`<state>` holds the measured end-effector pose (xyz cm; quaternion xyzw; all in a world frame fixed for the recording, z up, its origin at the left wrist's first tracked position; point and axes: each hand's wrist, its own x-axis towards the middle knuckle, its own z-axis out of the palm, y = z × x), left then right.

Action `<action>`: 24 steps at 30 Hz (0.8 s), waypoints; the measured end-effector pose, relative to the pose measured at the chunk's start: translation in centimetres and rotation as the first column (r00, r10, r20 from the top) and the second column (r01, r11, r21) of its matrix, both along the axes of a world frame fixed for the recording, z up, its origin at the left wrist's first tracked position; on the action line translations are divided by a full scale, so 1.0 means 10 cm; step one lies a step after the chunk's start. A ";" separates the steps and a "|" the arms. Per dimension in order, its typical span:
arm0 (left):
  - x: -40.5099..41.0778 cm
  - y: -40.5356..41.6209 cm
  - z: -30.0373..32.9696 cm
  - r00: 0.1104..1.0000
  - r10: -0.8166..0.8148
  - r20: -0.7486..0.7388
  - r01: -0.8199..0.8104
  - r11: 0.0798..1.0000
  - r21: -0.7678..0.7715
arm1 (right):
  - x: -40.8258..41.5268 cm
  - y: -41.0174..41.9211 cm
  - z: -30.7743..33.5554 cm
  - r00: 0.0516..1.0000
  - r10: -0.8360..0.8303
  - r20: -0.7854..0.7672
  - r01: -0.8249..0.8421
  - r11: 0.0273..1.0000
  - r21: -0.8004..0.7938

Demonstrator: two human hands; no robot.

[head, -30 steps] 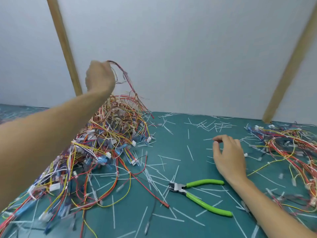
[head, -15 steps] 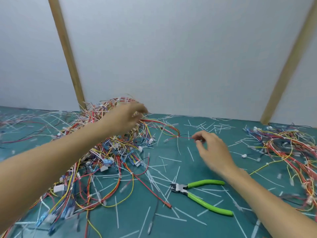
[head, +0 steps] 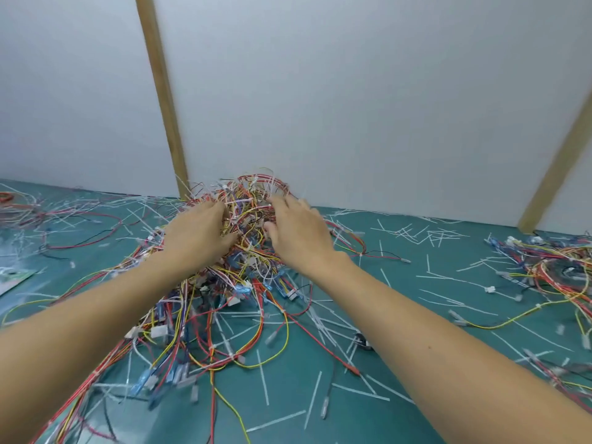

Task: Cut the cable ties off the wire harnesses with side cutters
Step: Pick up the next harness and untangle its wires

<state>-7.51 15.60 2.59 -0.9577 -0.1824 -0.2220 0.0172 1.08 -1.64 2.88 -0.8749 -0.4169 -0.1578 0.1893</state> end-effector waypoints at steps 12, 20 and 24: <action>-0.08 0.16 0.04 0.976 0.050 -0.213 -0.067 0.995 -0.074 | 0.08 0.23 -0.01 0.999 -0.018 -0.041 0.009 0.975 -0.222; -0.28 0.20 0.11 0.992 -0.017 0.128 0.047 0.969 -0.243 | 0.03 0.05 0.43 0.988 -0.049 0.148 -0.012 0.923 0.384; -0.45 0.34 0.08 0.997 0.035 0.070 -0.019 0.978 -0.207 | 0.37 -0.22 0.75 0.960 -0.248 -0.132 0.269 0.677 0.685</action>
